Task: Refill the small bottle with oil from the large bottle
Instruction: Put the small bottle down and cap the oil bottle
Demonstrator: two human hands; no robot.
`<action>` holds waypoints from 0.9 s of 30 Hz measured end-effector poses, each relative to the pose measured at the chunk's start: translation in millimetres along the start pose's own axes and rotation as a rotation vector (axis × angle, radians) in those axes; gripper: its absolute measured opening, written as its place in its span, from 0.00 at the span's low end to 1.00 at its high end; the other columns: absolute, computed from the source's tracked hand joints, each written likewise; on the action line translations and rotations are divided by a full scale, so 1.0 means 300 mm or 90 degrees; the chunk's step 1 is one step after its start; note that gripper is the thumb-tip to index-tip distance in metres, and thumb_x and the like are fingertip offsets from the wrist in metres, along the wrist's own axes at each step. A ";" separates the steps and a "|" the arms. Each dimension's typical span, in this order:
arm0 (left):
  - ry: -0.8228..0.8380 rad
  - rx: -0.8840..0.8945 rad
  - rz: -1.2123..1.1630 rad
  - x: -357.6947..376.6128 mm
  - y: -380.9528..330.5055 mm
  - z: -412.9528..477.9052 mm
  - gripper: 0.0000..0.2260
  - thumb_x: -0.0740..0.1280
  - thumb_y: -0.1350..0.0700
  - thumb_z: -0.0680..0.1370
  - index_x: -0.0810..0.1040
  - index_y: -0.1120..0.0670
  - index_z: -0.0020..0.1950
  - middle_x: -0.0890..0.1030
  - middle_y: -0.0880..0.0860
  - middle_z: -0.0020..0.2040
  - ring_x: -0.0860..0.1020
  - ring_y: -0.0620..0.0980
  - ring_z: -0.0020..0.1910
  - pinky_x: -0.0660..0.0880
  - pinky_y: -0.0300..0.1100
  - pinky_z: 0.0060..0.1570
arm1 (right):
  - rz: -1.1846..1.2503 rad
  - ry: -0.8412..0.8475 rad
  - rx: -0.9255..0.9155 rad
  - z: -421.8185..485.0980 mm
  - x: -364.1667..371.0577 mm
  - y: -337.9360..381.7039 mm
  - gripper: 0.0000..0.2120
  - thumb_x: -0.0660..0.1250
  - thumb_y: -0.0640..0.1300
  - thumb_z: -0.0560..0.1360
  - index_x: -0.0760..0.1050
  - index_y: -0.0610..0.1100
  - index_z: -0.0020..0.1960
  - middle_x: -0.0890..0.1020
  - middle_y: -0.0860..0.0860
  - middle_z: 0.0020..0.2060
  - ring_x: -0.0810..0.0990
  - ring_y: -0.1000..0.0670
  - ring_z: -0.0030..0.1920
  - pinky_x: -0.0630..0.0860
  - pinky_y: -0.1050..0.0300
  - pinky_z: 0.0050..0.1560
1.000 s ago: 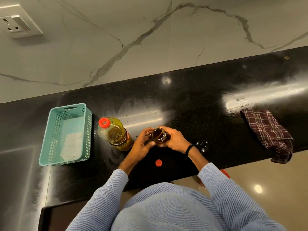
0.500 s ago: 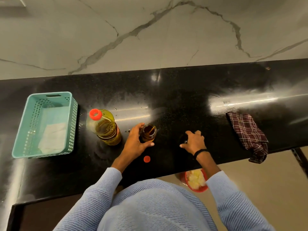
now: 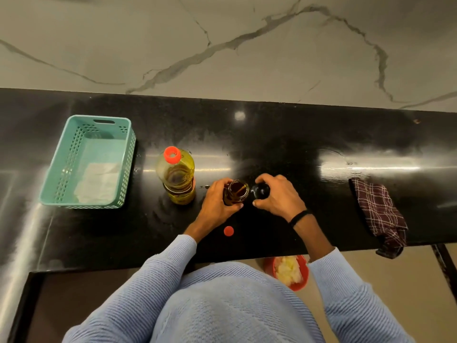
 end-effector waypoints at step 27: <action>-0.017 -0.025 -0.092 0.002 0.000 -0.018 0.30 0.77 0.50 0.70 0.71 0.49 0.69 0.76 0.48 0.63 0.74 0.44 0.60 0.73 0.42 0.63 | -0.179 0.030 -0.057 0.053 0.062 0.218 0.26 0.75 0.49 0.72 0.69 0.44 0.65 0.76 0.39 0.56 0.78 0.37 0.56 0.76 0.47 0.54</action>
Point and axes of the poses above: each hand's wrist, its own z-axis towards the middle knuckle, its own x-axis out of the palm, y = z × x, the point moved 5 cm from there along z, towards the middle knuckle
